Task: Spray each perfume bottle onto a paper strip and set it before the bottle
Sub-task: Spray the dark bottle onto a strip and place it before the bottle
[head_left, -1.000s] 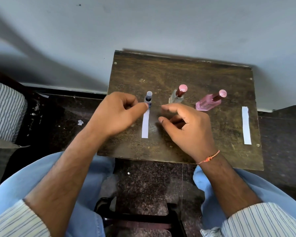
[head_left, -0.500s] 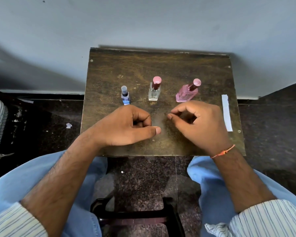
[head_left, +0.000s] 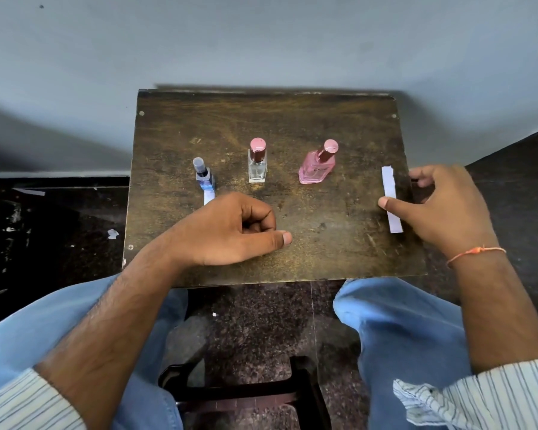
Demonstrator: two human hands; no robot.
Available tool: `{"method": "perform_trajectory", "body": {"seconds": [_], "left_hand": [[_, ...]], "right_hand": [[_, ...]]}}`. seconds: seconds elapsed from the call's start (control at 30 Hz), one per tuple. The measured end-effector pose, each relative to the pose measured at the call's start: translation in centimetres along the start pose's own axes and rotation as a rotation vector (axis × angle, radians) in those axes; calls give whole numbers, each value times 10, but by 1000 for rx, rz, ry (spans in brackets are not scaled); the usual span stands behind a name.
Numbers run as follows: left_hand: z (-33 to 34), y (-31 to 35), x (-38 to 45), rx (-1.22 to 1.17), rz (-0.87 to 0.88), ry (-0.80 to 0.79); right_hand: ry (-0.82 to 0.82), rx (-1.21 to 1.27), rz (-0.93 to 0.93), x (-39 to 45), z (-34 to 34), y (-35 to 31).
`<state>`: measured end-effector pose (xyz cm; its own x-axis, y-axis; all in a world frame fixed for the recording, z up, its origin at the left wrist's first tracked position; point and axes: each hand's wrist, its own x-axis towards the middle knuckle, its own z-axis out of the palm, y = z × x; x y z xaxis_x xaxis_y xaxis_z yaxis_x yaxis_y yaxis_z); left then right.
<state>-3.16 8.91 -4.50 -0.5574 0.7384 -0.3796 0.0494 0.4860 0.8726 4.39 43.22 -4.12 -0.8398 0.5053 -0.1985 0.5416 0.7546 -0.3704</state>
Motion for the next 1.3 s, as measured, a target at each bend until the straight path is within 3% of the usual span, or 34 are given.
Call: {"method": "perform_trajectory", "body": {"seconds": [0.27,0.43,0.57,0.73,0.93,1.17,1.3], "left_hand": [[1,-2,1,15,-16,1],[-1,-2,1,-4,-31,18],[-2,-4,1,-15,-33,27],[-2,-7,3,-102,-20,47],[-5,-6,4,-187,-69,74],[-8,-3,0,-226,-156,-7],[-6,-4,1,-255,-180,27]], "right_hand": [[-92,68,215,3,-13,9],[19,40,152,3,-14,4],[17,123,80,-1,-11,-10],[-234,497,47,-11,6,-43],[-581,596,-33,-30,34,-73],[-695,831,72,-45,43,-94],[-710,894,87,-49,46,-102]]}}
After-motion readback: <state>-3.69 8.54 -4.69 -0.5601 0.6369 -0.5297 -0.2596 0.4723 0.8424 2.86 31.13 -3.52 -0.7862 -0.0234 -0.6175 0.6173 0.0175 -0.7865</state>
